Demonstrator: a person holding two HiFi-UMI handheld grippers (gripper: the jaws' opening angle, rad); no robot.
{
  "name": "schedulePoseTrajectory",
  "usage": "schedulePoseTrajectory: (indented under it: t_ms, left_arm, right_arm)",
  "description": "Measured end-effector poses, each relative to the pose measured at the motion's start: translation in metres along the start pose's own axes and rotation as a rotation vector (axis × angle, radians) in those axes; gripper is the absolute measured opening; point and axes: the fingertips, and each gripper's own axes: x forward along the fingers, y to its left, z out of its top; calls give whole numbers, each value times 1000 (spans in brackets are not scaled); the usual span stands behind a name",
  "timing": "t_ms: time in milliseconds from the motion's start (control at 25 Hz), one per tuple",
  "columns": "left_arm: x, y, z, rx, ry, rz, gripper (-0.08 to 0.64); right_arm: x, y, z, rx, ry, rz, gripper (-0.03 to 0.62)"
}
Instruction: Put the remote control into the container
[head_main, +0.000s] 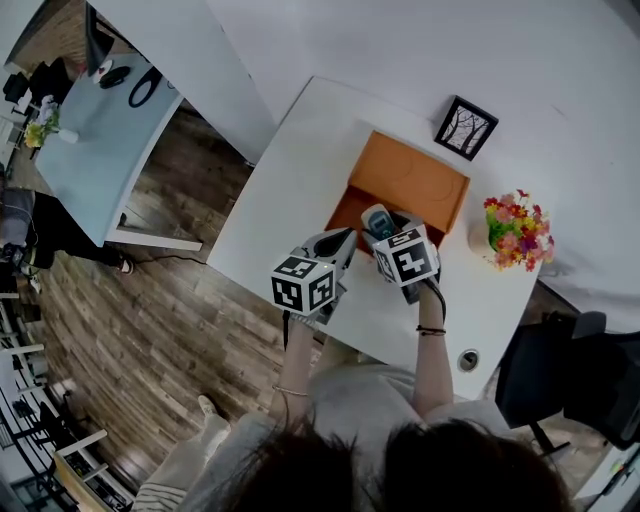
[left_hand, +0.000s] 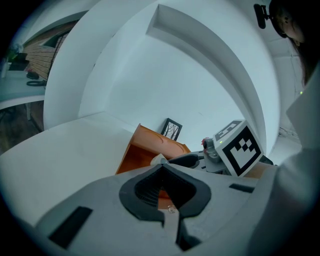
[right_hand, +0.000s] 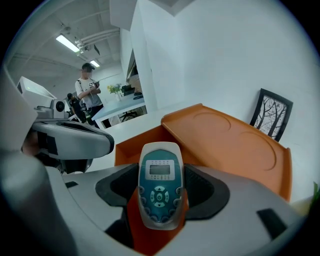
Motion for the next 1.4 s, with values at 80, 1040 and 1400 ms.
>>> schedulePoseTrajectory:
  t_ms: [80, 1040, 1400]
  left_arm:
    - [1, 1, -1, -5, 3, -2, 3]
    - [-1, 9, -9, -44, 8, 7, 3]
    - [-3, 5, -9, -42, 9, -4, 3]
  right_arm:
    - [5, 0, -2, 0, 14, 5, 282]
    - [30, -5, -21, -51, 192, -42, 282]
    - [29, -2, -22, -60, 202, -35, 282]
